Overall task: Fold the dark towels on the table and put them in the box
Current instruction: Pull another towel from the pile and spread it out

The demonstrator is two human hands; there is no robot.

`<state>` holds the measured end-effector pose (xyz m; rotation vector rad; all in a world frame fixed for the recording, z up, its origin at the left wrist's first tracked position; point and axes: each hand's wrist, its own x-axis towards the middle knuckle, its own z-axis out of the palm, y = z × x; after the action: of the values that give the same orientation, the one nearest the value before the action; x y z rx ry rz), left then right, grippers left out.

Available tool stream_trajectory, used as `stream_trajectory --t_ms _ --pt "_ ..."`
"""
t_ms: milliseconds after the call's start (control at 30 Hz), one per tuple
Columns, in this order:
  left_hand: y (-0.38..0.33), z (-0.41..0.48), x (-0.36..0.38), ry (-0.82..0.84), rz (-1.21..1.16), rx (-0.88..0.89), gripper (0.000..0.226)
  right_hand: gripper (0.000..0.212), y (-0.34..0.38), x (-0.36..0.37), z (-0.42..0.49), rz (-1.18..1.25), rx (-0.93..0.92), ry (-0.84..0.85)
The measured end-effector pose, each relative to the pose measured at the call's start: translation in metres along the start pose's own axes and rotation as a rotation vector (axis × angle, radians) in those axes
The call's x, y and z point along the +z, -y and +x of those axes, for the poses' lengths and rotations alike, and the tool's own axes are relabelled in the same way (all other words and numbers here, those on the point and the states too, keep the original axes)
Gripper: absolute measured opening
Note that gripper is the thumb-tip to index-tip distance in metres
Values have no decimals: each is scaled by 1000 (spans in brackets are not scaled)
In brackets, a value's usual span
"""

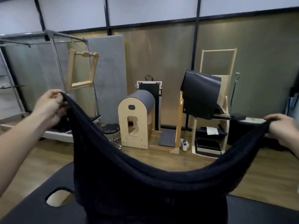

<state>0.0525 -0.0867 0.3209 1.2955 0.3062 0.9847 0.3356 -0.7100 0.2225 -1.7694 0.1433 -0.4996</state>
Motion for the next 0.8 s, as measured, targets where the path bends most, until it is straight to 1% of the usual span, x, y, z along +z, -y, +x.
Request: stream_trajectory --t_ms 33,67,100,133,167,200,267,333,400,433,533,633,733,800 --pt "-1 -4 20 53 26 3 30 39 34 25 -33 24 -73 43" --pt "-4 -11 44 130 32 8 30 41 49 26 -30 34 -23 58" --pt "-7 -21 68 227 60 38 30 41 75 46 -48 64 -146 107" --pt "-8 -30 90 316 87 67 30 42 107 60 -73 61 -129 154" --pt "-8 -41 111 392 101 78 29 44 126 79 -90 142 -124 216" --pt "-7 -52 130 458 117 94 28 44 144 91 -110 193 -130 312" --pt "-7 -74 163 585 172 142 28 37 180 111 -150 228 -216 463" --pt "-8 -97 188 668 218 210 28 33 198 123 -179 237 -327 612" --pt "-7 -113 202 727 246 273 26 27 208 128 -194 229 -414 698" --pt "-7 -118 205 731 263 286 23 23 210 130 -196 209 -449 702" --pt "-5 -119 206 725 305 342 14 10 210 128 -198 198 -461 678" --pt "-9 -116 205 763 439 417 23 7 209 125 -198 164 -496 671" --pt "-16 -115 205 869 573 456 25 5 212 124 -195 152 -543 650" --pt "-23 -113 205 906 603 463 23 4 214 124 -193 169 -555 646"
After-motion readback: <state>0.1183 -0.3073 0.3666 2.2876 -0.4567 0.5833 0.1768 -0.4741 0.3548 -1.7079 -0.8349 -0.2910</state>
